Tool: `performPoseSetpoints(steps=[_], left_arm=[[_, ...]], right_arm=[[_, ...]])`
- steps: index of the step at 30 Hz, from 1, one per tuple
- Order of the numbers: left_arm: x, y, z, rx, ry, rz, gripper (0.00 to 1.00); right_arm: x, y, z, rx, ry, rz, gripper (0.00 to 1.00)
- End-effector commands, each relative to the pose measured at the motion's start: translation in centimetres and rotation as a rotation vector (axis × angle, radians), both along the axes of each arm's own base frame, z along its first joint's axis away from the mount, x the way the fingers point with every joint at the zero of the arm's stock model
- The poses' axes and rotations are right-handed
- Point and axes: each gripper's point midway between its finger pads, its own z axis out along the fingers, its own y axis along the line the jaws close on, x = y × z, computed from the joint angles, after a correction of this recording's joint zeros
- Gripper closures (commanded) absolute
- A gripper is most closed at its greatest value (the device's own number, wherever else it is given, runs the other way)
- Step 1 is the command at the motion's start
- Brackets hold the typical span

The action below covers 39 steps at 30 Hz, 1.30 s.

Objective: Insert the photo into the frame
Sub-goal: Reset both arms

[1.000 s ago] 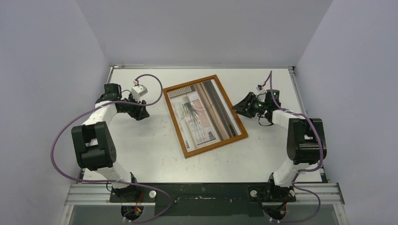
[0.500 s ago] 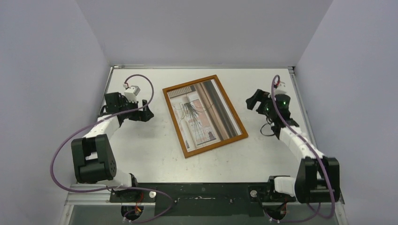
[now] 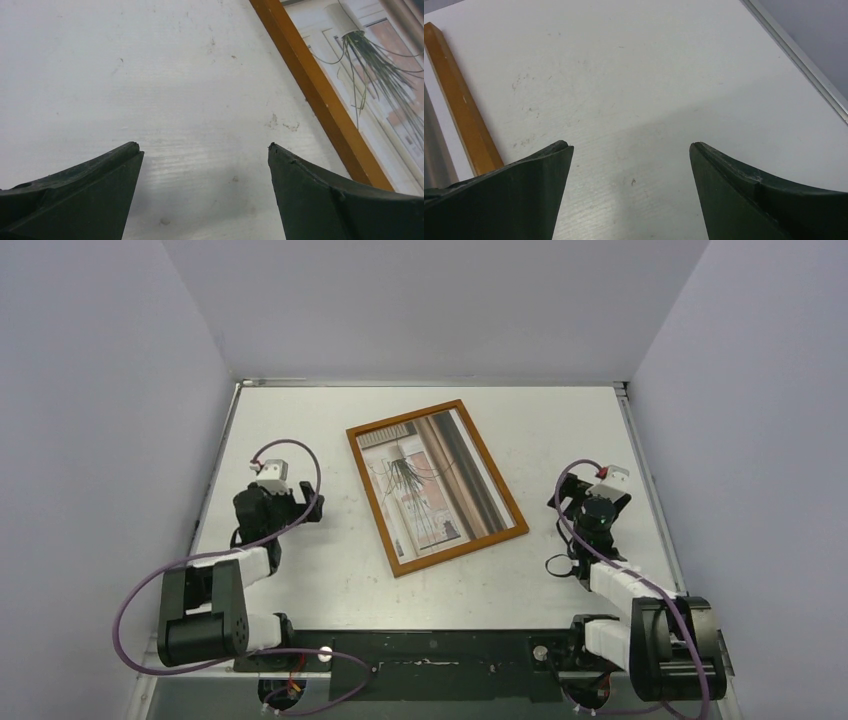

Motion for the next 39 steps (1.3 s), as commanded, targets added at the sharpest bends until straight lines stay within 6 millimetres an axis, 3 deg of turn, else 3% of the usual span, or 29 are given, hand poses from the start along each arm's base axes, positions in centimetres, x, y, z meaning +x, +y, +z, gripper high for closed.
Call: performPoseSetpoints(steps=[1, 4, 10, 14, 15, 17, 18, 22, 39], left_arm=[[1.4, 1.3, 5.7, 0.051, -0.362, 0.075, 0.04], [1.1, 1.7, 5.7, 0.066, -0.414, 0.113, 0.04], [1.1, 1.6, 3.9, 0.071, -0.417, 0.110, 0.04], [2.4, 1.5, 3.5, 0.103, -0.368, 0.122, 0.04], [2.6, 1.4, 3.0, 0.125, -0.331, 0.135, 0.04], [3.0, 1.1, 2.8, 0.154, -0.319, 0.158, 0.04], [3.0, 1.1, 3.1, 0.153, -0.334, 0.160, 0.04], [2.7, 1.2, 3.4, 0.149, -0.348, 0.162, 0.04], [2.6, 1.4, 3.2, 0.156, -0.339, 0.178, 0.04]], right_arm=[[1.3, -1.4, 2.7, -0.074, -0.148, -0.045, 0.10], [0.9, -2.0, 2.2, -0.097, -0.181, -0.076, 0.10], [1.6, -1.8, 1.2, -0.145, -0.195, -0.044, 0.10], [1.6, 1.0, 0.8, -0.253, -0.278, 0.057, 0.10], [2.0, 0.9, -1.0, -0.268, -0.162, -0.002, 0.10], [5.0, 0.5, -2.2, -0.226, -0.076, 0.031, 0.10], [4.7, 0.5, -2.5, -0.211, -0.062, 0.050, 0.10], [5.0, 1.7, -2.2, -0.233, -0.078, 0.130, 0.10], [4.9, 1.7, -2.1, -0.232, -0.082, 0.133, 0.10]])
